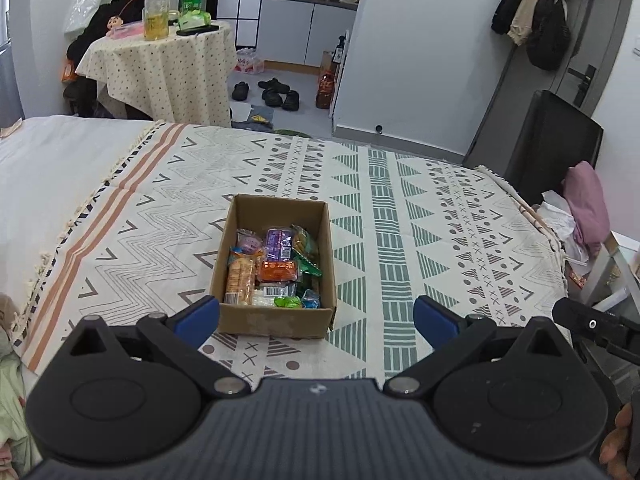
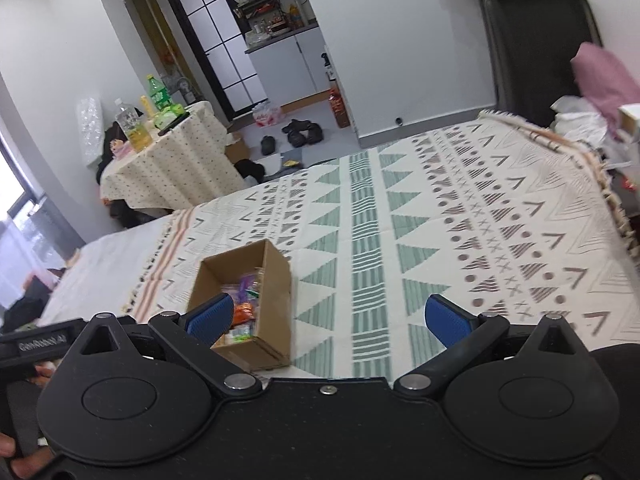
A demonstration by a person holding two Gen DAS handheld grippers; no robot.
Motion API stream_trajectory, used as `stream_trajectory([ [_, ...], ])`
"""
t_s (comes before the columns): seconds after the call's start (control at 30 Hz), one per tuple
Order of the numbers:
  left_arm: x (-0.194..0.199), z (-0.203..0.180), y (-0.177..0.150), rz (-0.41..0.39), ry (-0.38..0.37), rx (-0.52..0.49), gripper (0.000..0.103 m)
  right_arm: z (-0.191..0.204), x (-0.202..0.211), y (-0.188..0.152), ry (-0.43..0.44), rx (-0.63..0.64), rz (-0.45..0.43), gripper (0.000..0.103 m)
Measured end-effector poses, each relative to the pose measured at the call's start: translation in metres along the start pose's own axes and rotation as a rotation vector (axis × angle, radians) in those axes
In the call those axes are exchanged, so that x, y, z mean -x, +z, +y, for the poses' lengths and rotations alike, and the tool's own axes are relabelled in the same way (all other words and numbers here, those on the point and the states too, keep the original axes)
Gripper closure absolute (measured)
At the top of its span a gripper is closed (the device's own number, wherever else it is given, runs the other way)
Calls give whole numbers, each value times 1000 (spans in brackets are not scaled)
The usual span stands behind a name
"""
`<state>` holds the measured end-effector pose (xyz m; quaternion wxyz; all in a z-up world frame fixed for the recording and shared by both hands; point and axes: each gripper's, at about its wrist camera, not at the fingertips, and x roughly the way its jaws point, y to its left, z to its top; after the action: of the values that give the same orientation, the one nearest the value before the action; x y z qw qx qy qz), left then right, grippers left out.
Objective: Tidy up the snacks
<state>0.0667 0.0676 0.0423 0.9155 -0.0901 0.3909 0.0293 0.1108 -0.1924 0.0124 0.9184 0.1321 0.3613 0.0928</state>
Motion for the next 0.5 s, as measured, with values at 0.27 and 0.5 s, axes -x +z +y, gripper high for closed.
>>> stream_trajectory([
  [0.27,30,0,-8,-38,-10,-28,0,1,33,-7,-58,36,-36,0],
  [0.5,52,-4,-18,-76,-10,-75,0,-2,57,-8,-69,73,-60,0],
])
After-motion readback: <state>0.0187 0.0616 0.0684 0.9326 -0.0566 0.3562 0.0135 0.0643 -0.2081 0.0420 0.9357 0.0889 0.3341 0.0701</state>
